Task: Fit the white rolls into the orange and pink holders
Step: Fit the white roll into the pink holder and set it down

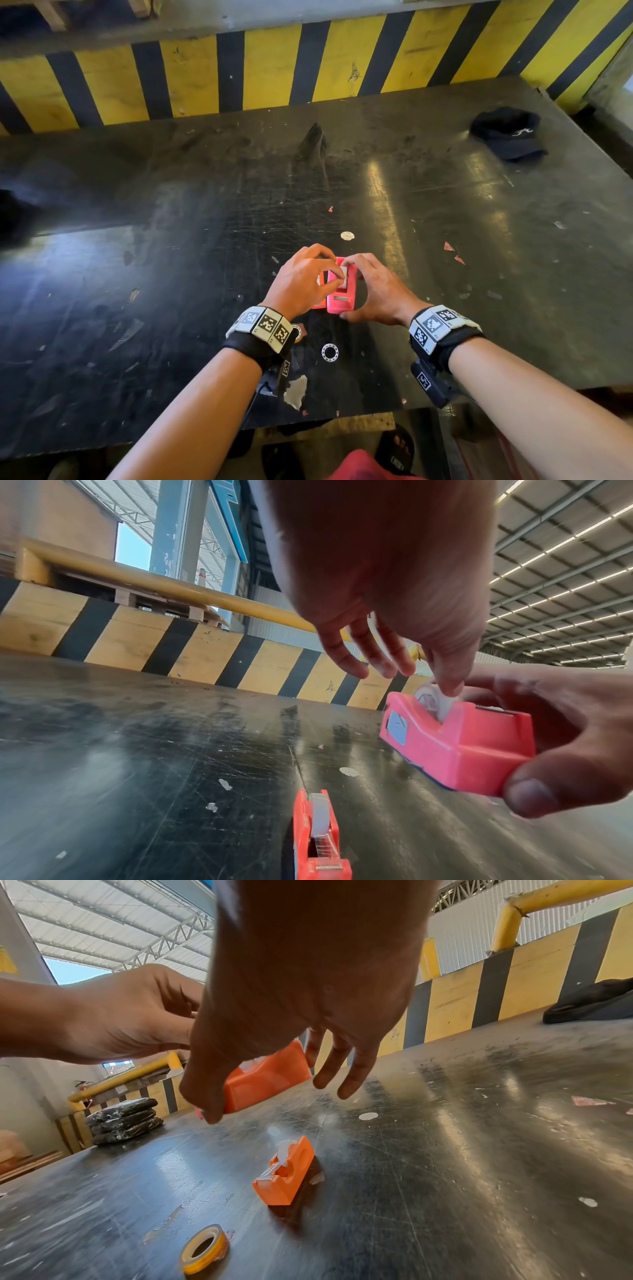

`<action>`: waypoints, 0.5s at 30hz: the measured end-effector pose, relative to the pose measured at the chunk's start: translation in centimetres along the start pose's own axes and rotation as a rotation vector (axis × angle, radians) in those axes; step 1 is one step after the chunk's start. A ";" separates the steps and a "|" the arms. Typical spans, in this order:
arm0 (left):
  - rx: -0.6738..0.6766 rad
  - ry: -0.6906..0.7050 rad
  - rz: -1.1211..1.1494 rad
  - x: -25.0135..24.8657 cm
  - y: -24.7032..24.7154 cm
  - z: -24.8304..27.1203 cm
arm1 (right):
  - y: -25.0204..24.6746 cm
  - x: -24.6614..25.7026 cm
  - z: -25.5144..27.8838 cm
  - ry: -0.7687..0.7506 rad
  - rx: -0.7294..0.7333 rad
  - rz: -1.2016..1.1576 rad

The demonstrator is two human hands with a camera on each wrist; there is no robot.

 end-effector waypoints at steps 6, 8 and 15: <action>0.086 -0.021 0.025 0.2 0.6 0.2 | -0.4 0.1 0.3 0.033 0.034 0.029; 0.113 -0.023 0.033 0.1 0.8 0.4 | -0.6 0.2 0.2 0.041 0.036 0.033; 0.133 -0.033 0.042 -0.2 0.3 0.4 | -1.3 0.4 0.0 0.045 0.053 0.061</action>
Point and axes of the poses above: each hand's wrist, its own z-axis away from the middle knuckle, its own y-axis out of the palm, x = y × z, the point moved 2 cm from there along -z, towards the middle knuckle, and after that the axes turned 10 degrees about -x, right-handed, at the moved point
